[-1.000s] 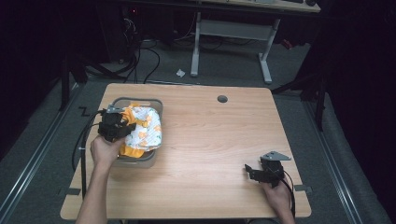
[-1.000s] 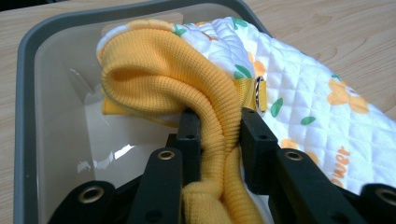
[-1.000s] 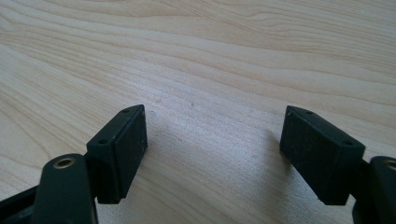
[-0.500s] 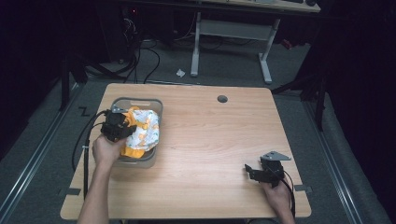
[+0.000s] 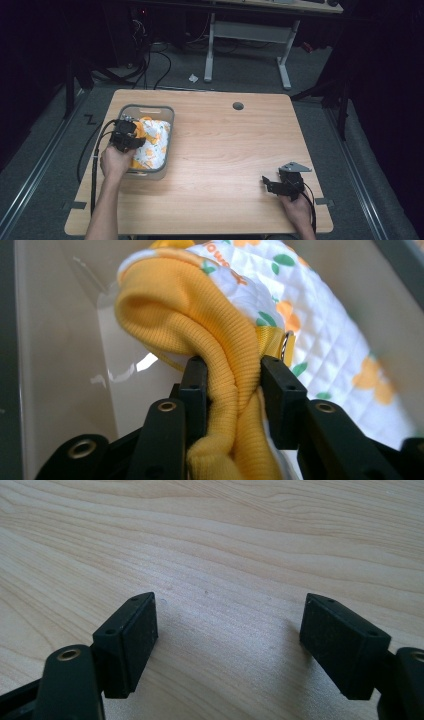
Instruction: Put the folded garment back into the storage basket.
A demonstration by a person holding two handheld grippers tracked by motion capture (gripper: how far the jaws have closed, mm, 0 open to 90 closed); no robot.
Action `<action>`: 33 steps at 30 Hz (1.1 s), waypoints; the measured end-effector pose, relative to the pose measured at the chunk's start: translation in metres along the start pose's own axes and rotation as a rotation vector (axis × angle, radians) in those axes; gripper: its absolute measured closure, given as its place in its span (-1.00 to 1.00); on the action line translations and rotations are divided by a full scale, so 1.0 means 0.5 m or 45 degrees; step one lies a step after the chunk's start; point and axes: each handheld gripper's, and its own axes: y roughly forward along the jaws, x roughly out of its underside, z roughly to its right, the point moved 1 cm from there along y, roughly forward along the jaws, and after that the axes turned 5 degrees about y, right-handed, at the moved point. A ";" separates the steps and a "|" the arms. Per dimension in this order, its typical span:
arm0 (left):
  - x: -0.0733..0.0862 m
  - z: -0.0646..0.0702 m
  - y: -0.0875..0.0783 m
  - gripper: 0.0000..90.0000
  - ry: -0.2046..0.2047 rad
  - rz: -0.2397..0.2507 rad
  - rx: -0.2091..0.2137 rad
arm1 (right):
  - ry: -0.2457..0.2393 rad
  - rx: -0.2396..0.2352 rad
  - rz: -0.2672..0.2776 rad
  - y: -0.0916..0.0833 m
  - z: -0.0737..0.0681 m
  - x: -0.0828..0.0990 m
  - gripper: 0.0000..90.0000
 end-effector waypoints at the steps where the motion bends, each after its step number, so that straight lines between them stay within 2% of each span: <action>1: 0.000 0.000 0.000 0.40 -0.007 0.003 -0.007 | 0.000 0.000 0.000 0.000 0.000 0.000 -0.48; 5: 0.003 -0.004 -0.002 0.10 -0.068 0.005 -0.030 | 0.000 0.000 0.000 0.000 0.000 0.000 -0.48; 8: 0.005 -0.005 -0.009 -0.04 -0.091 0.028 -0.051 | 0.000 0.000 0.000 0.000 0.000 0.000 -0.48; 10: 0.004 -0.003 -0.018 -0.11 -0.088 0.053 -0.084 | 0.000 0.000 0.000 0.000 0.000 0.000 -0.48; 14: 0.000 0.007 -0.040 -0.15 -0.092 0.129 -0.092 | 0.001 0.000 0.000 0.000 0.000 0.000 -0.48; 18: -0.005 0.024 -0.062 -0.17 -0.064 0.200 -0.072 | 0.000 0.000 0.000 0.000 0.000 0.000 -0.48; 21: -0.005 0.039 -0.076 -0.18 -0.020 0.261 -0.075 | 0.001 0.000 -0.001 0.000 0.000 0.000 -0.48; 27: -0.008 0.068 -0.098 -0.17 0.022 0.332 -0.042 | 0.001 0.000 0.000 0.000 0.000 0.000 -0.48; 33: -0.011 0.100 -0.109 -0.17 0.059 0.372 0.002 | 0.000 0.000 0.000 0.000 0.000 0.000 -0.48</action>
